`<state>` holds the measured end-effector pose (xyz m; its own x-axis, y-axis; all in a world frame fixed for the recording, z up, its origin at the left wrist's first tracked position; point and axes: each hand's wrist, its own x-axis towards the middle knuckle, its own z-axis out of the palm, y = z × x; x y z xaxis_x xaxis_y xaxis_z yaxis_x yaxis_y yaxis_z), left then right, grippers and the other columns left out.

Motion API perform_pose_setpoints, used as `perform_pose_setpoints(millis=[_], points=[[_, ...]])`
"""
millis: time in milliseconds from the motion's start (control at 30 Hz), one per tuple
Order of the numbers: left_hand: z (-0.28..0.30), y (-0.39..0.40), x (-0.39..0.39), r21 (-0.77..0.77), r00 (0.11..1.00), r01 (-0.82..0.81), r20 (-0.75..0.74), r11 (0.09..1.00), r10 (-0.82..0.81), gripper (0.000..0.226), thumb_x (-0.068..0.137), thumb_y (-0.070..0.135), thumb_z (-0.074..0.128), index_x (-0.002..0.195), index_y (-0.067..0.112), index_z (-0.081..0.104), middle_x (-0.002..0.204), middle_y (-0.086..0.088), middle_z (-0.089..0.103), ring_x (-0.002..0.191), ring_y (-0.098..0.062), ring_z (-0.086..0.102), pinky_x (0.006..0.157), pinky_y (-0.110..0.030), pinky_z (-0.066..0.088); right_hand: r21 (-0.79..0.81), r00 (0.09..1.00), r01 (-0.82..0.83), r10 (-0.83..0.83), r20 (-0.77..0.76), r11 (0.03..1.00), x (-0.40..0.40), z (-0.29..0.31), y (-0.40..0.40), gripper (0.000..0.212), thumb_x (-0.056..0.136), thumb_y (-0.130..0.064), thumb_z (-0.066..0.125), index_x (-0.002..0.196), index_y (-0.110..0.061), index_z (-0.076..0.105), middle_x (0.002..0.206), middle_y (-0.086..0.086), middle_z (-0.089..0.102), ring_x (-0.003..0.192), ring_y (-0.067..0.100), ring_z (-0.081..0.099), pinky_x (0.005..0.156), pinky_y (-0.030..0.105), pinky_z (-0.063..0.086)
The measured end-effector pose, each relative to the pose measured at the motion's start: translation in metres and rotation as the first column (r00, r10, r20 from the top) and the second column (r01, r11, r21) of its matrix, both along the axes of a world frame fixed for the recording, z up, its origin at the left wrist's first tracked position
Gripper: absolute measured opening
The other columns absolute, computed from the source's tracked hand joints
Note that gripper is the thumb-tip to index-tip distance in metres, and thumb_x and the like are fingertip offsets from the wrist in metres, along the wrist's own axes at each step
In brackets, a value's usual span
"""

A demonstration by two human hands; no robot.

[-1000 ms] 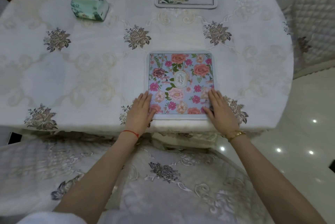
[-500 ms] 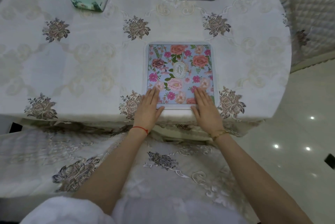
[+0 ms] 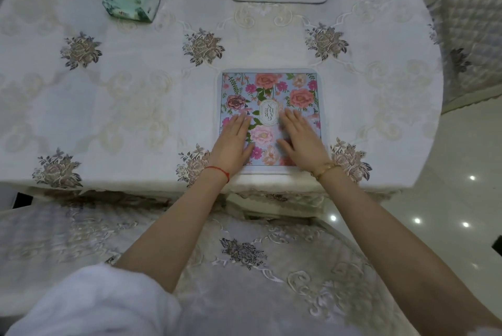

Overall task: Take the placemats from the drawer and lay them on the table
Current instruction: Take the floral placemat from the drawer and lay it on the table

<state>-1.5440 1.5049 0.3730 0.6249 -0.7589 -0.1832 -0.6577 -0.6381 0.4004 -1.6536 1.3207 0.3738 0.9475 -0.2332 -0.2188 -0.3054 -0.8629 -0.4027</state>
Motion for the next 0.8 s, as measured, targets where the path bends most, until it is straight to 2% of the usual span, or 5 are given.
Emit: perform_pose_setpoints(millis=[100,200,467,600,800], points=[[-0.008,-0.006,0.006,0.028,1.000,-0.016,-0.005,0.999,0.016,0.067,0.100,0.038,0.042,0.153,0.011,0.011,0.162,-0.006,0.006,0.149,-0.021,0.003,0.122,-0.034,0.006,-0.018,0.998,-0.050,0.049,-0.050,0.999,0.011,-0.012,-0.005,0.070,0.098,-0.046,0.038,0.153,-0.014,0.008,0.161,0.003,0.005,0.148,0.019,-0.001,0.121,0.039,0.006],[-0.013,0.006,0.008,0.038,0.999,-0.006,0.044,0.999,0.004,0.069,0.099,0.045,0.039,0.153,0.011,0.012,0.161,-0.007,0.009,0.149,-0.021,0.007,0.122,-0.034,0.004,-0.035,0.998,-0.064,0.064,-0.019,0.997,-0.006,-0.016,-0.017,0.072,0.097,-0.053,0.035,0.153,-0.018,0.007,0.161,0.000,0.005,0.148,0.016,0.000,0.122,0.036,0.004],[-0.008,0.030,0.027,-0.014,0.994,-0.071,0.086,0.997,0.072,0.068,0.098,0.043,0.044,0.152,0.009,0.018,0.159,-0.008,0.019,0.147,-0.021,0.014,0.121,-0.032,0.005,-0.002,0.997,0.078,-0.078,0.014,0.997,-0.039,-0.005,-0.053,0.070,0.097,-0.050,0.039,0.152,-0.015,0.013,0.160,0.000,0.009,0.148,0.013,0.002,0.121,0.032,0.003],[-0.002,-0.006,0.049,-0.073,0.996,-0.022,0.086,0.997,0.028,0.063,0.099,0.035,0.046,0.150,0.006,0.022,0.158,-0.011,0.020,0.147,-0.025,0.014,0.121,-0.032,0.004,-0.021,0.996,0.058,-0.057,0.062,0.998,0.006,-0.001,-0.054,0.069,0.097,-0.048,0.038,0.152,-0.015,0.014,0.161,0.002,0.009,0.148,0.015,0.000,0.120,0.029,0.000],[-0.009,-0.076,0.088,-0.059,0.998,0.039,0.059,0.998,-0.035,0.060,0.100,0.029,0.042,0.151,0.007,0.019,0.159,-0.011,0.017,0.148,-0.026,0.010,0.122,-0.036,0.006,-0.040,0.999,-0.027,0.028,0.040,0.999,0.111,-0.005,-0.045,0.065,0.099,-0.039,0.040,0.152,-0.010,0.014,0.161,0.006,0.007,0.148,0.022,0.001,0.121,0.038,0.001]])
